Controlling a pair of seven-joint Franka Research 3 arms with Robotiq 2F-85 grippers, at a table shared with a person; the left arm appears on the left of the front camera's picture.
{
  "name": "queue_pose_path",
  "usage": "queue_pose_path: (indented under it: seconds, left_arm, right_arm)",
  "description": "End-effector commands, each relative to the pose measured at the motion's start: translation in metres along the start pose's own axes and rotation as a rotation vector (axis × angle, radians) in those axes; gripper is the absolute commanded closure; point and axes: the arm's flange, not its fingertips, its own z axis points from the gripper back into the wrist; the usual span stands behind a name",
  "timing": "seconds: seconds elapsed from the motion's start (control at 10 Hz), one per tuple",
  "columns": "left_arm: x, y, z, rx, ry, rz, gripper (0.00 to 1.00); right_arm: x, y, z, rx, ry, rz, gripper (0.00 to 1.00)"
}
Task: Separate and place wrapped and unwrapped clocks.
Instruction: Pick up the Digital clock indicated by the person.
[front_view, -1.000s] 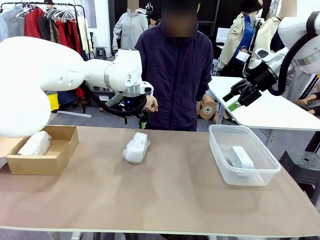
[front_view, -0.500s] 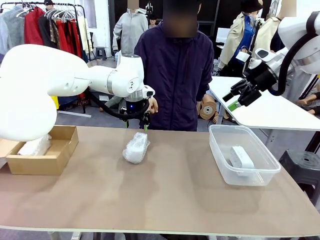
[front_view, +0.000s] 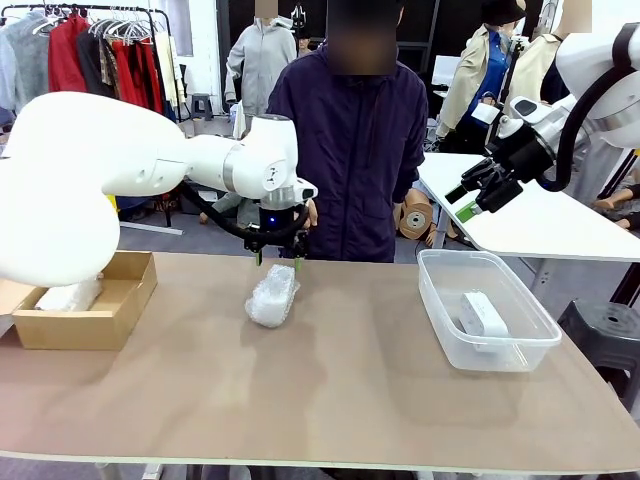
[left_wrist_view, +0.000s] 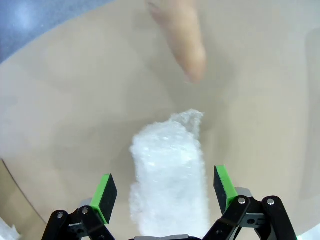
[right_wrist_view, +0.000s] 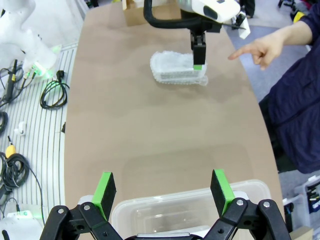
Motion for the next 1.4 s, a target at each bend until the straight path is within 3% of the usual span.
queue_pose_path:
  seconds: [0.0, 0.5, 1.3]
  left_arm:
    - [-0.006, -0.020, 0.000, 0.055, 0.014, 0.054, 0.00]
    - [-0.040, -0.039, -0.015, 0.220, 0.021, 0.094, 0.00]
    - [-0.048, -0.013, -0.036, 0.205, -0.008, 0.076, 0.00]
  right_arm:
    - [0.003, 0.000, 0.001, -0.005, 0.000, -0.013, 0.00]
    - [0.003, 0.000, 0.001, -0.005, 0.000, -0.013, 0.00]
    - [0.003, 0.000, 0.001, -0.005, 0.000, -0.013, 0.00]
